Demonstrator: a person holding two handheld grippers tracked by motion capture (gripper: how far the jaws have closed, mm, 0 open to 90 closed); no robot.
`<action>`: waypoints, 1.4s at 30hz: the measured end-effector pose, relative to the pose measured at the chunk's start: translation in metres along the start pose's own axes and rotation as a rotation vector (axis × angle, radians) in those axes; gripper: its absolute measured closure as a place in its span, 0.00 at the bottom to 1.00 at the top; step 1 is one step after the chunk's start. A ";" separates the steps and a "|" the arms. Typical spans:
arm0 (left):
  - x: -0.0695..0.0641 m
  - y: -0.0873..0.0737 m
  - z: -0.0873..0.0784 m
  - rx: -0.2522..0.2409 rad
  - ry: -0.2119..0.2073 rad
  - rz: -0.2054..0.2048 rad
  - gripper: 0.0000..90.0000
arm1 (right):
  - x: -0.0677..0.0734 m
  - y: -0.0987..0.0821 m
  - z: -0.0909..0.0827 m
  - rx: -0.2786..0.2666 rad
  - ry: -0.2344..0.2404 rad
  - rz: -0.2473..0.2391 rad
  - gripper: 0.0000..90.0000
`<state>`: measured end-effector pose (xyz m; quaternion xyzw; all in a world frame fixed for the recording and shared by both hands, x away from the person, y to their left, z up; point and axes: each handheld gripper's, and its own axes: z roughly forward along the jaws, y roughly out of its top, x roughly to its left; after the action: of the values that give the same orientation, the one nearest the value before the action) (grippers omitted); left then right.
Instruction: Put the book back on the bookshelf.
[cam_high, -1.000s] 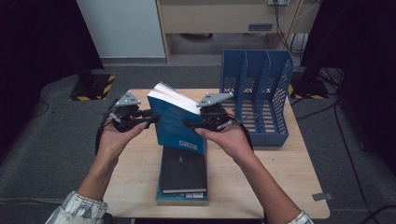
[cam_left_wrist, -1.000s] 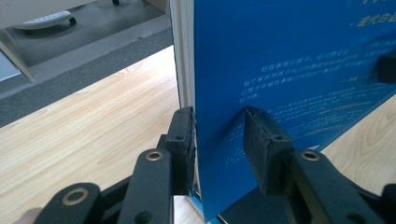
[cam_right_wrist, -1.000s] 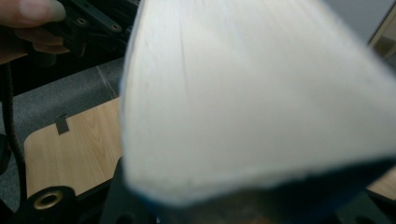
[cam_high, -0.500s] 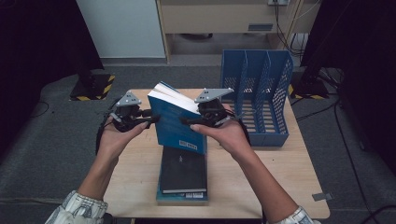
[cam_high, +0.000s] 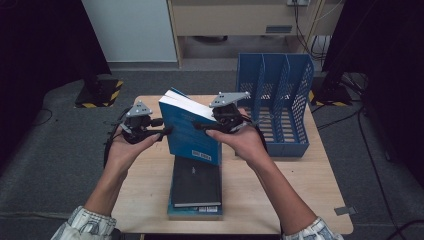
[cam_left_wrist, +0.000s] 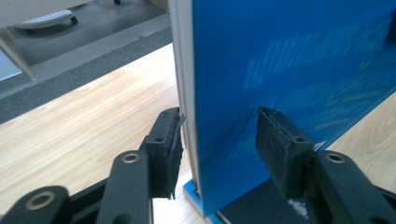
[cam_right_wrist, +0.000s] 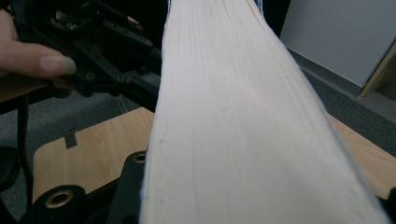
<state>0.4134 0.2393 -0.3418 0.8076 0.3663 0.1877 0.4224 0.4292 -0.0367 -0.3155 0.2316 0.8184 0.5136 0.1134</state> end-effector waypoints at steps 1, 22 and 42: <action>0.001 -0.006 0.001 0.000 0.009 -0.008 0.54 | 0.000 0.000 0.000 0.000 0.000 0.000 0.66; 0.045 -0.142 0.038 0.118 0.197 -0.204 0.10 | -0.032 0.021 0.013 0.028 -0.070 0.250 0.68; 0.062 -0.170 0.059 0.260 0.233 -0.209 0.09 | -0.054 0.021 -0.029 0.020 -0.136 0.371 0.68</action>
<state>0.4170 0.3177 -0.5157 0.7858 0.5155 0.1864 0.2864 0.4694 -0.0782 -0.2864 0.4139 0.7571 0.5007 0.0693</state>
